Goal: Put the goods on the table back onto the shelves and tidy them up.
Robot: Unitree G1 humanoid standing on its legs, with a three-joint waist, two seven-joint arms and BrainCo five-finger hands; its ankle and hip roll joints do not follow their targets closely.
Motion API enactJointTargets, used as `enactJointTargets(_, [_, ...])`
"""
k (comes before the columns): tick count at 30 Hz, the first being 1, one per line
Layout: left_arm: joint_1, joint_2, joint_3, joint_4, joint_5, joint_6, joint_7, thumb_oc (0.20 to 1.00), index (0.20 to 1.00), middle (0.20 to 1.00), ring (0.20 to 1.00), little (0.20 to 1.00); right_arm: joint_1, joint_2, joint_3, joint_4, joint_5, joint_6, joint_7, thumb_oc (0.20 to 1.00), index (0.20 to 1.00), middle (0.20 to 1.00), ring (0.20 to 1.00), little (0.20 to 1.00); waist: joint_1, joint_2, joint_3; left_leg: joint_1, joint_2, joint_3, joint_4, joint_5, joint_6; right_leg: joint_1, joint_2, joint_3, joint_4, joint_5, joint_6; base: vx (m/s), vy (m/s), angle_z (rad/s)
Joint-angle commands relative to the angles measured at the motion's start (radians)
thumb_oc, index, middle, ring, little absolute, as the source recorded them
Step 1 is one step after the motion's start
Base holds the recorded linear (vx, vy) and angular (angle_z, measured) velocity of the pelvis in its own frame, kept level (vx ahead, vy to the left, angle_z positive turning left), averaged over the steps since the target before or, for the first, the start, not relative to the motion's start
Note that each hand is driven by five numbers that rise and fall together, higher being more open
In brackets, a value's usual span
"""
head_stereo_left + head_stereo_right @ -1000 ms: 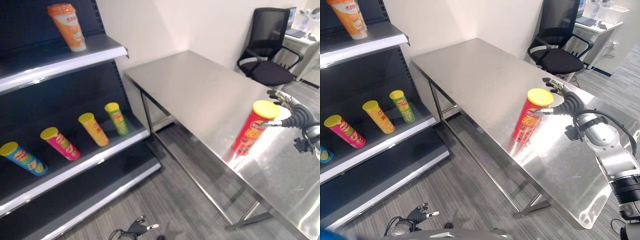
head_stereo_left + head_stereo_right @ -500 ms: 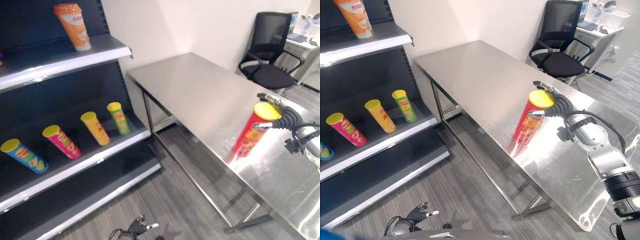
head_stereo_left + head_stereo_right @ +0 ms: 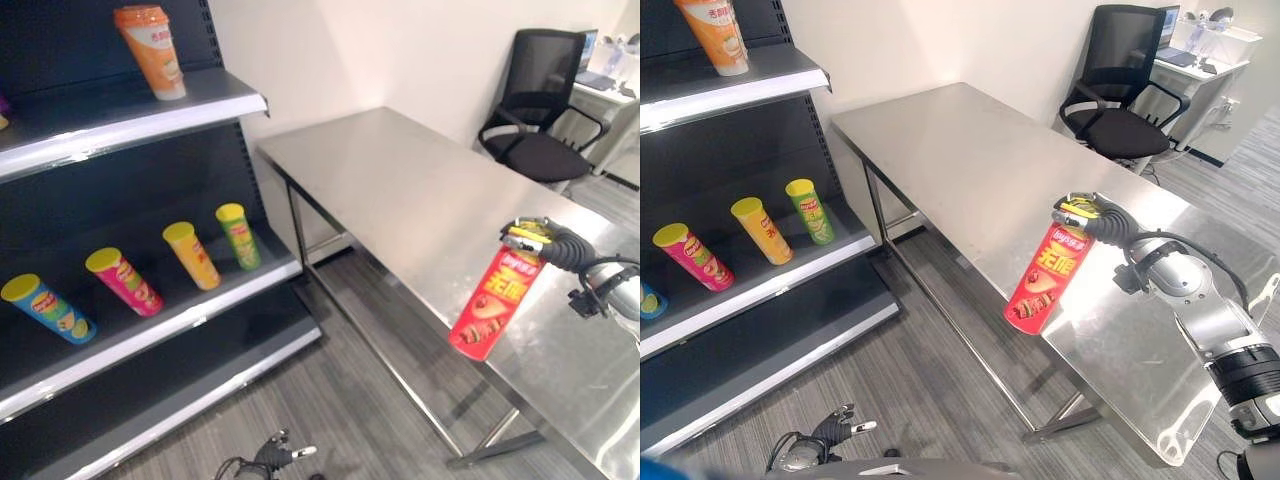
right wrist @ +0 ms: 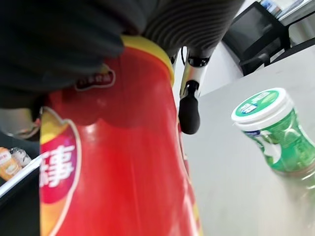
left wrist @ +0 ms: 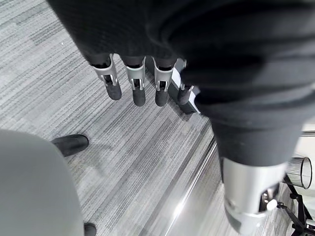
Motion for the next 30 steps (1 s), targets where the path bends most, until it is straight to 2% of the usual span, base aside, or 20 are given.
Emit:
enactJointTargets(1, [-0.039,0.044,0.006,0.023,-0.018,-0.018,0.015,1.000,1.000,1.000,1.000,1.000,-0.127,0.012,-0.111,-0.086,-0.020,-0.070,-0.137,0.200,0.200,0.200,0.200,0.200,0.044,-0.010,0.023,0.072,0.097,0.053,0.019,-0.133,-0.081,-0.024,-0.059,0.004,0.071,-0.093,0.037,-0.01,-0.188,0.00])
enactJointTargets(3, [-0.029,0.048,0.012,0.011,-0.019,-0.017,0.016,1.000,1.000,1.000,1.000,1.000,-0.128,0.014,-0.136,-0.142,-0.031,-0.081,-0.145,0.200,0.200,0.200,0.200,0.200,0.052,-0.005,0.025,0.071,0.113,0.041,0.020,-0.124,-0.093,-0.015,-0.041,0.000,0.069,-0.109,0.026,-0.03,-0.224,0.19])
enactJointTargets(6, [-0.008,0.047,0.011,-0.010,-0.032,-0.014,0.010,1.000,1.000,1.000,1.000,1.000,-0.168,0.024,-0.114,-0.208,-0.052,-0.101,-0.148,0.200,0.200,0.200,0.200,0.200,0.081,0.004,0.042,0.033,0.160,-0.021,0.049,-0.094,-0.127,0.002,0.013,-0.017,0.067,-0.152,-0.017,-0.08,-0.263,0.44])
enactJointTargets(8, [-0.008,0.046,0.010,-0.024,-0.042,-0.016,0.015,1.000,1.000,1.000,1.000,1.000,-0.198,0.019,-0.093,-0.225,-0.067,-0.108,-0.151,0.200,0.200,0.200,0.200,0.200,0.098,0.005,0.064,-0.001,0.162,-0.056,0.080,-0.076,-0.141,0.008,0.025,-0.035,0.065,-0.161,-0.030,-0.15,-0.145,0.48])
enactJointTargets(9, [-0.013,0.038,0.014,-0.039,-0.061,-0.017,0.023,1.000,1.000,1.000,1.000,1.000,-0.215,0.016,-0.079,-0.241,-0.088,-0.111,-0.156,0.200,0.200,0.200,0.200,0.200,0.121,0.003,0.092,-0.055,0.152,-0.093,0.114,-0.055,-0.157,0.009,0.031,-0.064,0.062,-0.169,-0.040,-0.20,-0.120,0.34])
enactJointTargets(10, [-0.016,0.033,0.014,-0.045,-0.069,-0.017,0.024,1.000,1.000,1.000,1.000,1.000,-0.219,0.007,-0.072,-0.240,-0.106,-0.108,-0.160,0.200,0.200,0.200,0.200,0.200,0.121,0.000,0.100,-0.080,0.151,-0.103,0.124,-0.043,-0.165,0.012,0.032,-0.088,0.057,-0.172,-0.040,-0.18,-0.072,0.52])
enactJointTargets(11, [-0.016,0.028,0.020,-0.043,-0.078,-0.016,0.026,1.000,1.000,1.000,1.000,1.000,-0.218,-0.002,-0.067,-0.243,-0.129,-0.102,-0.163,0.200,0.200,0.200,0.200,0.200,0.121,0.002,0.103,-0.092,0.158,-0.096,0.118,-0.032,-0.166,0.014,0.034,-0.107,0.053,-0.172,-0.043,-0.08,0.007,0.73])
enactJointTargets(13, [-0.013,0.026,0.035,-0.041,-0.098,-0.017,0.026,1.000,1.000,1.000,1.000,1.000,-0.206,-0.010,-0.067,-0.252,-0.143,-0.102,-0.164,0.200,0.200,0.200,0.200,0.200,0.117,0.001,0.107,-0.106,0.198,-0.035,0.112,-0.011,-0.167,0.020,0.031,-0.139,0.049,-0.172,-0.042,-0.06,0.080,1.12])
enactJointTargets(16, [-0.012,0.033,0.076,-0.023,-0.122,-0.015,0.026,1.000,1.000,1.000,1.000,1.000,-0.184,0.000,-0.060,-0.265,-0.157,-0.098,-0.162,0.200,0.200,0.200,0.200,0.200,0.105,-0.003,0.116,-0.078,0.293,0.064,0.117,0.013,-0.171,0.018,0.001,-0.167,0.060,-0.158,-0.035,-0.03,0.212,0.80])
enactJointTargets(18, [-0.008,0.036,0.092,-0.010,-0.122,-0.017,0.027,1.000,1.000,1.000,1.000,1.000,-0.167,0.006,-0.061,-0.275,-0.163,-0.096,-0.157,0.200,0.200,0.200,0.200,0.200,0.095,0.006,0.110,-0.056,0.342,0.083,0.109,0.044,-0.187,0.012,-0.021,-0.184,0.066,-0.149,-0.026,0.00,0.363,0.39])
enactJointTargets(19, [-0.004,0.040,0.097,-0.003,-0.114,-0.018,0.030,1.000,1.000,1.000,1.000,1.000,-0.146,0.011,-0.073,-0.285,-0.168,-0.093,-0.151,0.200,0.200,0.200,0.200,0.200,0.089,0.024,0.104,-0.043,0.373,0.064,0.109,0.083,-0.214,0.011,-0.046,-0.197,0.071,-0.136,-0.009,0.02,0.365,0.34])
enactJointTargets(21, [-0.003,0.042,0.094,0.000,-0.103,-0.020,0.032,1.000,1.000,1.000,1.000,1.000,-0.136,0.016,-0.076,-0.288,-0.168,-0.091,-0.147,0.200,0.200,0.200,0.200,0.200,0.086,0.032,0.096,-0.033,0.373,0.048,0.102,0.073,-0.222,0.006,-0.061,-0.202,0.074,-0.127,0.000,0.03,0.327,0.37])
enactJointTargets(23, [-0.008,0.039,0.082,0.000,-0.069,-0.018,0.038,1.000,1.000,1.000,1.000,1.000,-0.114,0.018,-0.098,-0.297,-0.184,-0.085,-0.142,0.200,0.200,0.200,0.200,0.200,0.077,0.042,0.074,-0.025,0.348,0.029,0.089,0.018,-0.219,0.006,-0.102,-0.206,0.076,-0.098,0.027,0.07,0.442,0.42])
enactJointTargets(25, [-0.015,0.035,0.059,0.000,-0.032,-0.017,0.043,1.000,1.000,1.000,1.000,1.000,-0.105,0.034,-0.101,-0.288,-0.192,-0.078,-0.148,0.200,0.200,0.200,0.200,0.200,0.079,0.033,0.063,-0.032,0.305,0.037,0.103,-0.048,-0.197,0.001,-0.169,-0.220,0.079,-0.054,0.062,0.03,0.509,0.56])
enactJointTargets(26, [-0.015,0.037,0.045,-0.002,-0.010,-0.014,0.040,1.000,1.000,1.000,1.000,1.000,-0.093,0.052,-0.106,-0.276,-0.195,-0.072,-0.153,0.200,0.200,0.200,0.200,0.200,0.083,0.025,0.056,-0.023,0.260,0.044,0.098,-0.087,-0.171,-0.009,-0.222,-0.227,0.086,-0.009,0.087,0.01,0.559,0.69])
enactJointTargets(27, [-0.020,0.044,0.040,-0.001,0.008,-0.009,0.038,1.000,1.000,1.000,1.000,1.000,-0.081,0.080,-0.109,-0.265,-0.208,-0.061,-0.158,0.200,0.200,0.200,0.200,0.200,0.085,0.021,0.049,-0.012,0.217,0.054,0.082,-0.112,-0.153,-0.021,-0.265,-0.232,0.096,0.036,0.098,0.01,0.527,0.45])
enactJointTargets(29, [-0.022,0.063,0.042,0.000,0.016,-0.004,0.027,1.000,1.000,1.000,1.000,1.000,-0.083,0.104,-0.097,-0.248,-0.254,-0.046,-0.173,0.200,0.200,0.200,0.200,0.200,0.091,-0.002,0.041,-0.005,0.133,0.080,0.063,-0.134,-0.106,-0.061,-0.350,-0.234,0.127,0.141,0.116,-0.01,0.499,0.25])
enactJointTargets(30, [-0.023,0.073,0.044,-0.001,0.021,0.000,0.022,1.000,1.000,1.000,1.000,1.000,-0.081,0.114,-0.094,-0.250,-0.266,-0.041,-0.176,0.200,0.200,0.200,0.200,0.200,0.092,-0.003,0.043,0.000,0.110,0.089,0.057,-0.140,-0.089,-0.076,-0.372,-0.235,0.156,0.150,0.104,0.00,0.478,0.15])
